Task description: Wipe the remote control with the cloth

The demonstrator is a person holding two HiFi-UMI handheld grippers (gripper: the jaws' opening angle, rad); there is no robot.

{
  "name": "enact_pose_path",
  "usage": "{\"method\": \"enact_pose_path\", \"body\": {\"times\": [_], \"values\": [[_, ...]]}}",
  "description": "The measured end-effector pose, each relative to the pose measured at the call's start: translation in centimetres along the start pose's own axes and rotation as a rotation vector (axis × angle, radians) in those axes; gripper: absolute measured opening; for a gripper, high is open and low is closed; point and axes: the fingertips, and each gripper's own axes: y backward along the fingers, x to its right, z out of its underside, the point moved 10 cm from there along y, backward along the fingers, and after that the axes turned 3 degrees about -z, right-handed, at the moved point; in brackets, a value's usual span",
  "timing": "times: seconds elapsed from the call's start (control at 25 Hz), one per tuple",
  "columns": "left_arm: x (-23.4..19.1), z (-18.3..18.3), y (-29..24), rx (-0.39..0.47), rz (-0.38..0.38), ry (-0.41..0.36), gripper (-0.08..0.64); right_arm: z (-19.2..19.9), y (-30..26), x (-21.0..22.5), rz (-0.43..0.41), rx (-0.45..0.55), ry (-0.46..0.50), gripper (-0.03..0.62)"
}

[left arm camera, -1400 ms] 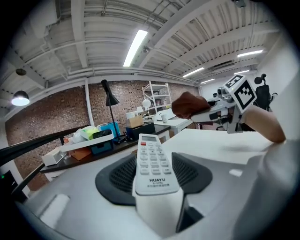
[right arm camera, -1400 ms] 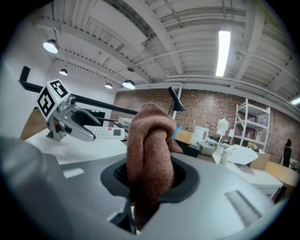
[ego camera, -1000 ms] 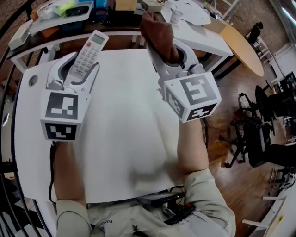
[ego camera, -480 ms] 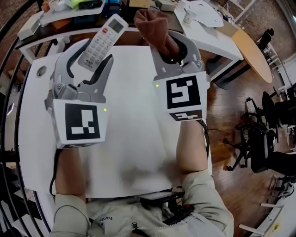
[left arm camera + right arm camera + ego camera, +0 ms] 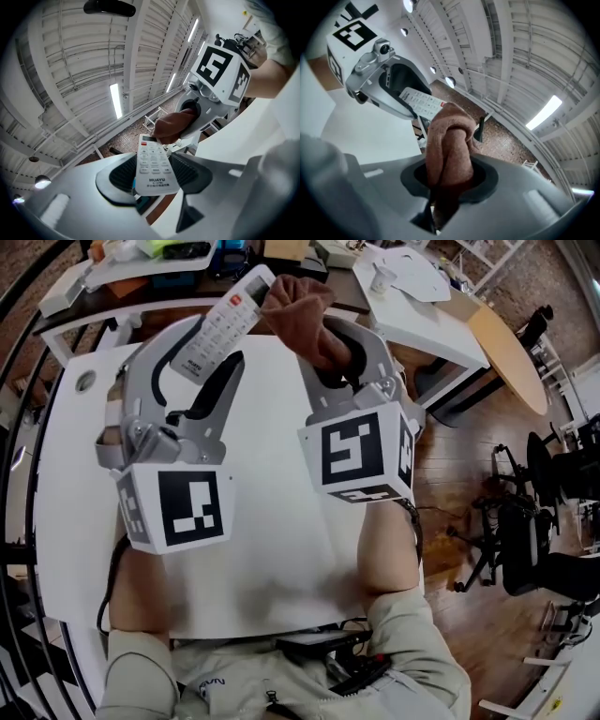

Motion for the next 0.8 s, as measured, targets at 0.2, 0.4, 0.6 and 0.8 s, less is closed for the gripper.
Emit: {"method": "enact_pose_path", "body": {"times": [0.2, 0.4, 0.6, 0.8], "values": [[0.2, 0.0, 0.1, 0.002, -0.017, -0.039, 0.244, -1.5, 1.0, -1.2, -0.097, -0.011, 0.079, 0.098], [0.8, 0.3, -0.1, 0.005, -0.023, -0.056, 0.244, -2.6, 2.0, -2.8, -0.204, -0.003, 0.193, 0.098], [0.9, -0.1, -0.3, 0.018, -0.013, -0.098, 0.244, -2.9, 2.5, -3.8, -0.297, 0.007, 0.274, 0.098], [1.1, 0.1, -0.2, 0.021, -0.010, -0.087, 0.244, -2.6, 3.2, -2.8, -0.299, 0.046, 0.234, 0.098]]}}
